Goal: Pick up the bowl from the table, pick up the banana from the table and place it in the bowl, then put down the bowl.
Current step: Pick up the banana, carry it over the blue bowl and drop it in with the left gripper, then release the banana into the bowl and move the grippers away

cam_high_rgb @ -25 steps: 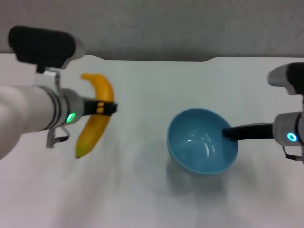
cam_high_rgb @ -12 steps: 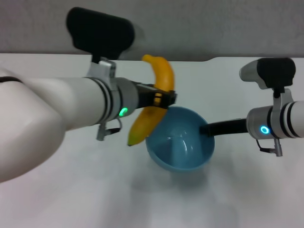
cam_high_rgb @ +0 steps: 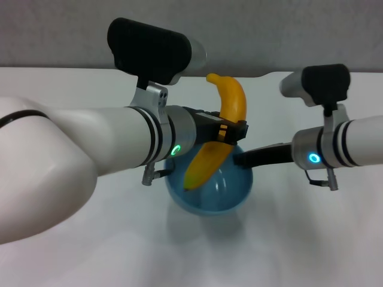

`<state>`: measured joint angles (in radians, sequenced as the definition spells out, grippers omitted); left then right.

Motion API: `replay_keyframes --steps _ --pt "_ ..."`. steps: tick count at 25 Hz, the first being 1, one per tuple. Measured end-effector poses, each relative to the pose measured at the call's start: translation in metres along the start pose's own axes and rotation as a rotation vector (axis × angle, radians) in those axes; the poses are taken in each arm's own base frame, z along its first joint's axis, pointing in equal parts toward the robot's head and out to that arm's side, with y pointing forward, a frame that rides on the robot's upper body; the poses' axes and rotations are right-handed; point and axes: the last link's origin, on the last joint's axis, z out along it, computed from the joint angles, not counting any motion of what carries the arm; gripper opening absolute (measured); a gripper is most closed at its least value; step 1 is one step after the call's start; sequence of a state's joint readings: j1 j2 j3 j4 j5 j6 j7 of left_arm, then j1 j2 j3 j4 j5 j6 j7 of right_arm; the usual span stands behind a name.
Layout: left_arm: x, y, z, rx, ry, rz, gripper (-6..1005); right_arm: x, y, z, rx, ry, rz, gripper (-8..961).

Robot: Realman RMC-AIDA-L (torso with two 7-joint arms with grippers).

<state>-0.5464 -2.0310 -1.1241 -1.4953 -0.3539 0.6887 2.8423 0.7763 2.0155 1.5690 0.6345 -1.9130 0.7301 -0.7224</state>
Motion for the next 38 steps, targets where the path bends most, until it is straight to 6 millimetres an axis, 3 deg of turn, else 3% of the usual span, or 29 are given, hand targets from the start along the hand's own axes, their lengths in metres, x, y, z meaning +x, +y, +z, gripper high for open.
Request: replay_keyframes --steps 8,24,32,38 --pt "-0.008 -0.003 0.005 0.001 -0.016 -0.015 504 -0.004 0.011 0.004 -0.024 0.005 -0.025 31" --pt "-0.022 -0.015 0.011 0.021 -0.012 -0.036 563 0.005 0.002 0.003 -0.008 0.020 0.005 32" --pt "-0.019 -0.032 0.001 0.055 0.054 -0.076 759 0.016 -0.006 0.004 0.015 0.044 0.031 32" --pt "-0.022 -0.061 -0.019 0.117 0.151 -0.087 873 0.025 -0.016 0.003 0.035 0.069 0.056 32"
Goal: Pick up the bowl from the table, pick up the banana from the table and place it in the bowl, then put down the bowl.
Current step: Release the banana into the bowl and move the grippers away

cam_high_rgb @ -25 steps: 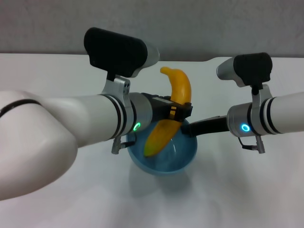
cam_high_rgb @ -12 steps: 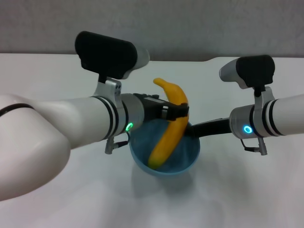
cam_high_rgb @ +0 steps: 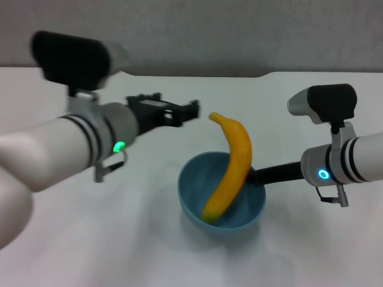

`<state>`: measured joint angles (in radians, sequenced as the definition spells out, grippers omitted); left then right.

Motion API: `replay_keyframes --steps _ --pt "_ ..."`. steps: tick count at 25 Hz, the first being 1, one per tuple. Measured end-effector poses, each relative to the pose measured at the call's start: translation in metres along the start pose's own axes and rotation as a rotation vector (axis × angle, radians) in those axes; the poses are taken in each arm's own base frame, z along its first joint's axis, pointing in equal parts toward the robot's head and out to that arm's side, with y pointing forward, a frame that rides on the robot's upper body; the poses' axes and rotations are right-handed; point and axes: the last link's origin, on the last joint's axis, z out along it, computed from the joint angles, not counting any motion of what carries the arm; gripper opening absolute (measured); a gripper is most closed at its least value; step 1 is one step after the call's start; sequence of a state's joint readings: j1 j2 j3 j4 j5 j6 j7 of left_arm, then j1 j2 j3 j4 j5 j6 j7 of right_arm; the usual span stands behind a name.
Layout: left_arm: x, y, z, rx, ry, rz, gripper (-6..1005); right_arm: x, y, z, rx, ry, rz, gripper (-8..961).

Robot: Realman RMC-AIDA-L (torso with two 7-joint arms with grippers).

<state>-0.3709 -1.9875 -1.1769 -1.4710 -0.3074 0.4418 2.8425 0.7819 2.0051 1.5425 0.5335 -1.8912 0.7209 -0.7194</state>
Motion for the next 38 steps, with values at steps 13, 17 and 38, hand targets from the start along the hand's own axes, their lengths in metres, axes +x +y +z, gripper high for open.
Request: replay_keyframes --steps 13,17,38 --pt "0.000 -0.063 -0.024 0.177 0.054 -0.092 680 -0.010 -0.025 -0.019 0.068 0.038 0.031 40" --pt "-0.003 -0.066 -0.025 0.189 0.045 -0.093 692 -0.017 -0.029 -0.025 0.086 0.073 0.021 49" --pt "0.000 -0.066 -0.021 0.190 0.054 -0.117 736 -0.035 -0.028 -0.019 0.149 0.063 -0.040 97"
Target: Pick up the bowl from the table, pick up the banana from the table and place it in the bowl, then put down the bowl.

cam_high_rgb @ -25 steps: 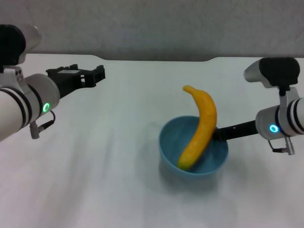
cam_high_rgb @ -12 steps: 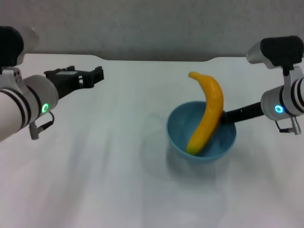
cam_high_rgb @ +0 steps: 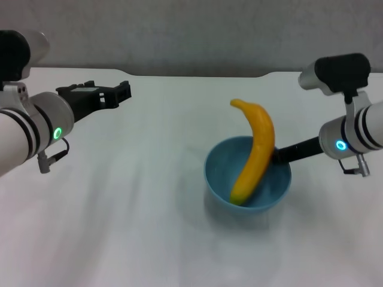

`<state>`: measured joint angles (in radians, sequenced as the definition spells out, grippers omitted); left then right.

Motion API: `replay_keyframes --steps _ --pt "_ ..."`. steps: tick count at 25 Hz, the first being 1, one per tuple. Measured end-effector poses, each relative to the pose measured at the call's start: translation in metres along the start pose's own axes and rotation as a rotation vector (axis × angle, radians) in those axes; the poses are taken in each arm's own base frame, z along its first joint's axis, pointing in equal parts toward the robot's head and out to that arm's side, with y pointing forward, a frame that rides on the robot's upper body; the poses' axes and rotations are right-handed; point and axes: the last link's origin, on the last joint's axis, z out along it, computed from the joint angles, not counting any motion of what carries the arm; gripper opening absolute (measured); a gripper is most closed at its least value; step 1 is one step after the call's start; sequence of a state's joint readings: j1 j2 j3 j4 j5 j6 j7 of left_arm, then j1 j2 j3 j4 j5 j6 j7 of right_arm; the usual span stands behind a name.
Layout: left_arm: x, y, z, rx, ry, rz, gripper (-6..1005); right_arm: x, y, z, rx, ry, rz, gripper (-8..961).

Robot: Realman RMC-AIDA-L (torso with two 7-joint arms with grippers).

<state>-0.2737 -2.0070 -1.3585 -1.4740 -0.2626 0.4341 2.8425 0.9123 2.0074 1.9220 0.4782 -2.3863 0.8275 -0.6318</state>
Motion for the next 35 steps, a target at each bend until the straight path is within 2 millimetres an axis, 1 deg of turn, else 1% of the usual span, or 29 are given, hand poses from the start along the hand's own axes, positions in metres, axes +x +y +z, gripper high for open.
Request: replay_keyframes --steps 5,14,20,27,29,31,35 --pt "-0.003 -0.005 0.000 0.012 -0.008 -0.007 736 0.006 0.000 0.003 -0.002 0.017 0.008 108" --pt "-0.001 0.001 0.001 0.000 -0.005 -0.010 734 0.013 0.004 0.008 -0.005 0.038 0.002 128" --pt "-0.003 0.000 0.001 0.004 -0.011 -0.015 733 0.015 0.003 0.008 -0.016 0.024 0.025 142" --pt "-0.004 -0.001 0.001 0.006 -0.014 -0.018 732 0.018 0.002 0.006 -0.016 0.033 0.006 287" --pt "-0.006 -0.003 0.000 0.012 -0.016 -0.021 731 0.020 0.000 0.003 -0.021 0.022 0.008 329" --pt "-0.006 -0.006 0.000 0.019 -0.015 -0.027 731 0.019 -0.002 -0.004 -0.029 -0.010 0.010 370" --pt "-0.008 -0.013 -0.003 0.036 -0.012 -0.040 730 0.022 -0.003 -0.019 -0.052 -0.077 0.009 573"
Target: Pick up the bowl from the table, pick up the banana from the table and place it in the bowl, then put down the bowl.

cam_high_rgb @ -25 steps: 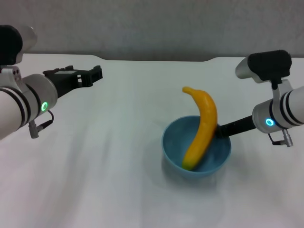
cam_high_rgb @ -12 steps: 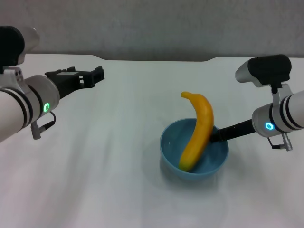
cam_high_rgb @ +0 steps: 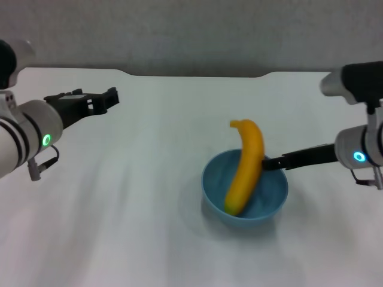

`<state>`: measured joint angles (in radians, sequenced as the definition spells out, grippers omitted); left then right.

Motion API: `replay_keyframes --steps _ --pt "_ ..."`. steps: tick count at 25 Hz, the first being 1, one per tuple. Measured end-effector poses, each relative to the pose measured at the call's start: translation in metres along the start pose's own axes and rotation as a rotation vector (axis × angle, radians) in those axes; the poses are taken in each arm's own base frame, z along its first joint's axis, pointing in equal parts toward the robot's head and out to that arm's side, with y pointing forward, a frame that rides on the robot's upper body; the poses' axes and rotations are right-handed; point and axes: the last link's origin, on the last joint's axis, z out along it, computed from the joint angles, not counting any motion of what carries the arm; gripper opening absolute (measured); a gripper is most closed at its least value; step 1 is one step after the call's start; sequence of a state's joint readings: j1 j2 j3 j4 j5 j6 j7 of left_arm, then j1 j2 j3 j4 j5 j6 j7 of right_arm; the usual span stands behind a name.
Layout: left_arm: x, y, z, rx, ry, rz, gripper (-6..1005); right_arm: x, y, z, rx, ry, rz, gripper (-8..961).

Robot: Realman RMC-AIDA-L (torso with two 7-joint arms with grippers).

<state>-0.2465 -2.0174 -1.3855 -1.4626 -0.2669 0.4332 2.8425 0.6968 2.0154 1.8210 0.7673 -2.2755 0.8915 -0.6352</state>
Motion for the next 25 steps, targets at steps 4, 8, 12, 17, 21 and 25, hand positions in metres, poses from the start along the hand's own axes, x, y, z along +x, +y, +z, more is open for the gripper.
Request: replay_keyframes --steps 4,8,12,17,21,25 --pt "-0.005 -0.008 -0.004 0.017 0.016 -0.013 730 0.014 -0.006 -0.016 0.008 -0.052 -0.001 747" --pt "-0.011 -0.017 -0.007 0.032 0.045 -0.024 729 0.029 -0.019 -0.032 0.055 -0.143 -0.015 827" --pt "-0.024 -0.023 -0.004 0.030 0.077 -0.026 728 0.052 -0.035 -0.041 0.092 -0.259 0.019 821" --pt "-0.040 -0.029 0.000 0.031 0.091 -0.021 727 0.081 -0.051 -0.048 0.143 -0.373 0.047 819" --pt "-0.050 -0.038 0.002 0.040 0.120 -0.019 727 0.105 -0.060 -0.040 0.183 -0.416 0.080 820" --pt "-0.059 -0.040 0.000 0.022 0.182 -0.012 728 0.123 -0.068 -0.035 0.210 -0.436 0.103 821"
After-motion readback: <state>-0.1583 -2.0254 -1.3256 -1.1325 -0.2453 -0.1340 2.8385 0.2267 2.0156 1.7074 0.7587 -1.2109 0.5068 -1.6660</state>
